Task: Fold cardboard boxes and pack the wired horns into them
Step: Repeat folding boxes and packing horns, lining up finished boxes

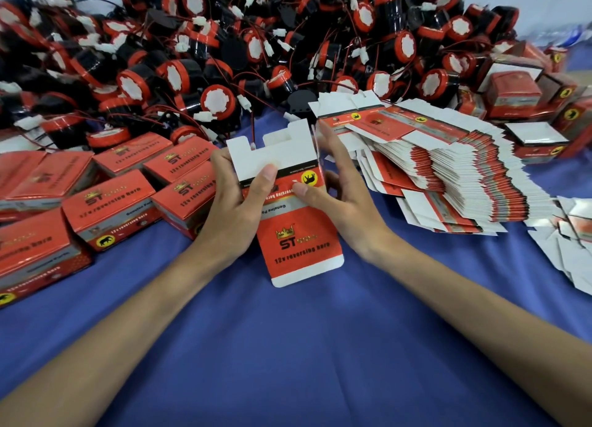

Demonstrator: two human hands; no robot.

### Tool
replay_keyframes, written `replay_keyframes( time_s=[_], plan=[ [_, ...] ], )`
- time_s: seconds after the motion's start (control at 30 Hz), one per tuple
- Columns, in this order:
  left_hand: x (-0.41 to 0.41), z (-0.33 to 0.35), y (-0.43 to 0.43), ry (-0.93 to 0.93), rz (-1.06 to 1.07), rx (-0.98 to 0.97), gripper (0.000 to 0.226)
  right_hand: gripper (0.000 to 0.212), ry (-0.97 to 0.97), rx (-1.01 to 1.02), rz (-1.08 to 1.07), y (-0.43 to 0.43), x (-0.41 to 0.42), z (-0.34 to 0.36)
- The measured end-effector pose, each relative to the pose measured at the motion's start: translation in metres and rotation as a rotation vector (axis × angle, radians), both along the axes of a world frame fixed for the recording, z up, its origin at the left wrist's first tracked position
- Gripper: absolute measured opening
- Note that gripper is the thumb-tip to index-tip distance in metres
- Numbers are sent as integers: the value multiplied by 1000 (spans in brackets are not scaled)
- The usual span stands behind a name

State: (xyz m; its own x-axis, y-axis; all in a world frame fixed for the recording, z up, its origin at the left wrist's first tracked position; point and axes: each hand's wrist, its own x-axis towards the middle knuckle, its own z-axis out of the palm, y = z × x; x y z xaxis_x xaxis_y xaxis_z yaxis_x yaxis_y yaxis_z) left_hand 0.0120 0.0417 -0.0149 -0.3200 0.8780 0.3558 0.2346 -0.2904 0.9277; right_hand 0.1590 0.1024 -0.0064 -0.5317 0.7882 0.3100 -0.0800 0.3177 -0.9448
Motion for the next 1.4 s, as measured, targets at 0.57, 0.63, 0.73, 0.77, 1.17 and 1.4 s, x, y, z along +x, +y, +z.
replay_keyframes(
  time_s=[0.57, 0.63, 0.73, 0.77, 1.17, 1.4],
  plan=[
    [0, 1, 3, -106, -39, -71, 28, 37, 6, -16, -94, 6, 1, -1],
    [-1, 2, 3, -75, -30, -55, 15, 37, 39, -28, -99, 7, 0, -3],
    [-2, 2, 5, -80, -38, -53, 14, 30, 44, 30, -96, 8, -1, -6],
    [-2, 1, 5, -86, -35, -55, 17, 27, 41, 56, -101, 8, -1, -6],
    [-3, 2, 5, -50, -29, 56, 15, 27, -50, 181, -142, 4, 1, -3],
    [-2, 3, 4, 112, 40, -87, 22, 32, -106, 249, -163, 2, 3, -4]
  ],
)
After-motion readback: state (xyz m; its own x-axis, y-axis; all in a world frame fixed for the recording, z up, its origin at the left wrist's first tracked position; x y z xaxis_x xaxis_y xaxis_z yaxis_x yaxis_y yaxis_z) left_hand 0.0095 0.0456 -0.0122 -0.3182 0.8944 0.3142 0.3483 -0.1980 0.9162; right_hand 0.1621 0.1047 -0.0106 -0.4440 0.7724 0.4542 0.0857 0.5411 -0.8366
